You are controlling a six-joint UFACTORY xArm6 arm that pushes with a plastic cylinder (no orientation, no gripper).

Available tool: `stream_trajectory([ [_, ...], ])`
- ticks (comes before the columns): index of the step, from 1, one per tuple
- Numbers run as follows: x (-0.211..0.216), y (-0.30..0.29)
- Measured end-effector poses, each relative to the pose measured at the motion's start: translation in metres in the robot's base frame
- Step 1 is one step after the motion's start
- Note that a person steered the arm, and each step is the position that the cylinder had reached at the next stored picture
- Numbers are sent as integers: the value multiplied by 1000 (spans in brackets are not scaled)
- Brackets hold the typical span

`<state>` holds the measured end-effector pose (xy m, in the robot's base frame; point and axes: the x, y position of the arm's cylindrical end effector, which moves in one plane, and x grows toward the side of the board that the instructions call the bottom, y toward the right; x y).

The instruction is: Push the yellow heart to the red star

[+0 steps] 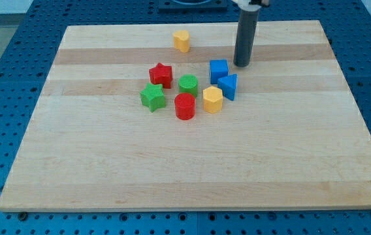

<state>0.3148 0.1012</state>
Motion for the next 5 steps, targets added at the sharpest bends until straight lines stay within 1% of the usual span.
stream_trajectory([
  [2, -61, 0],
  [3, -98, -18],
  [4, -122, -45],
  [5, -122, -75],
])
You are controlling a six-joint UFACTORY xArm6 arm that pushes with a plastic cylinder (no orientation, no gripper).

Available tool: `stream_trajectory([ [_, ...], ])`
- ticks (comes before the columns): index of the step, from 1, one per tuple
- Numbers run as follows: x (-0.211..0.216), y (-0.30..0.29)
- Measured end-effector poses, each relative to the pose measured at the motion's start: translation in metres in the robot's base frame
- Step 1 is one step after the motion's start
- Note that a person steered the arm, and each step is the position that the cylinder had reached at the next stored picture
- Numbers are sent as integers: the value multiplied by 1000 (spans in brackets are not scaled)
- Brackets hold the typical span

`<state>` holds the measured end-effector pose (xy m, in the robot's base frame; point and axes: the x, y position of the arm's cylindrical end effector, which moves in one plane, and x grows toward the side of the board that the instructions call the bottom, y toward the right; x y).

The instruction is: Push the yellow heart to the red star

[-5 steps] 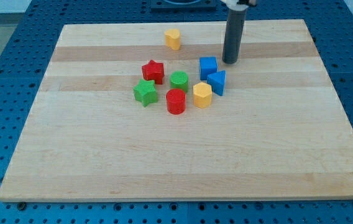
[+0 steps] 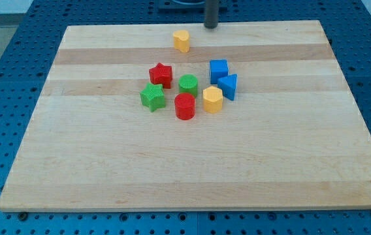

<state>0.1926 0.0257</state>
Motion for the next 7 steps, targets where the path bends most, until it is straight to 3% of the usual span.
stream_trajectory([
  [7, 71, -81],
])
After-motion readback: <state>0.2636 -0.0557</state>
